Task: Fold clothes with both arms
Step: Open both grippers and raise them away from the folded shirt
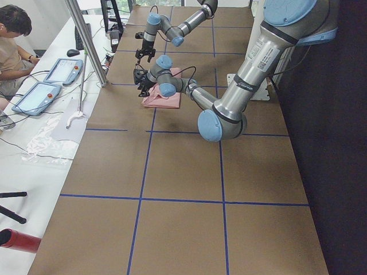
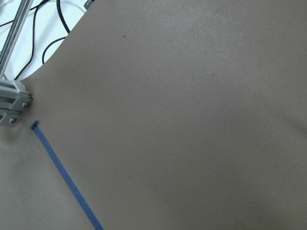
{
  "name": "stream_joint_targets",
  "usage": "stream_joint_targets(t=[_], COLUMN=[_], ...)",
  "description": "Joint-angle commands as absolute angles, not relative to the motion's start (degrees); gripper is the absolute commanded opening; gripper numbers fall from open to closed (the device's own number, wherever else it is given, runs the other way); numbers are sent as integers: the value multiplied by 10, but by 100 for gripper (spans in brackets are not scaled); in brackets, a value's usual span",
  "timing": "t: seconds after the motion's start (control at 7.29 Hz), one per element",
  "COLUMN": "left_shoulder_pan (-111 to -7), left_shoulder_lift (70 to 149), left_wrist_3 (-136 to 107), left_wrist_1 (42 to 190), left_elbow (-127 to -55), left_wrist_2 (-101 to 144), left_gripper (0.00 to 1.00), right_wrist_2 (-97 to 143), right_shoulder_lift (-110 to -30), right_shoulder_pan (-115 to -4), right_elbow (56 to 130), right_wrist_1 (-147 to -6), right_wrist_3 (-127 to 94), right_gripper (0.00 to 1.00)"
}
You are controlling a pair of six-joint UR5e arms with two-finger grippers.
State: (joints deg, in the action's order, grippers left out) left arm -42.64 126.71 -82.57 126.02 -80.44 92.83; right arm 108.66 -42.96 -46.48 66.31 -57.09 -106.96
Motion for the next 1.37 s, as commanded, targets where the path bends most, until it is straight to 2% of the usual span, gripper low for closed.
stream_joint_targets(t=[0.0,0.14,0.27,0.41,0.96,1.1,1.23], left_shoulder_pan=[-425,-429,-431,-459,-665,-722,-775], left_shoulder_lift=[1266,1247,1193,1160,1041,1015,1009], left_wrist_3=[-812,-762,-693,-616,-286,-203,-121], left_wrist_1=[1210,1203,1188,1182,1181,1159,1106], left_elbow=[-837,-872,-941,-971,-967,-966,-968], left_wrist_2=[967,1014,1033,1059,1214,1235,1237], left_gripper=[0,0,0,0,0,7,23], right_wrist_2=[1104,1113,1126,1151,1303,1321,1325], right_shoulder_lift=[-498,-522,-572,-610,-791,-824,-838], right_shoulder_pan=[-462,-463,-464,-492,-695,-747,-789], right_elbow=[761,813,886,922,938,939,940], right_wrist_1=[-585,-625,-661,-668,-672,-708,-772], right_wrist_3=[-1070,-1067,-1054,-972,-536,-401,-272], right_gripper=[100,100,100,100,100,100,100])
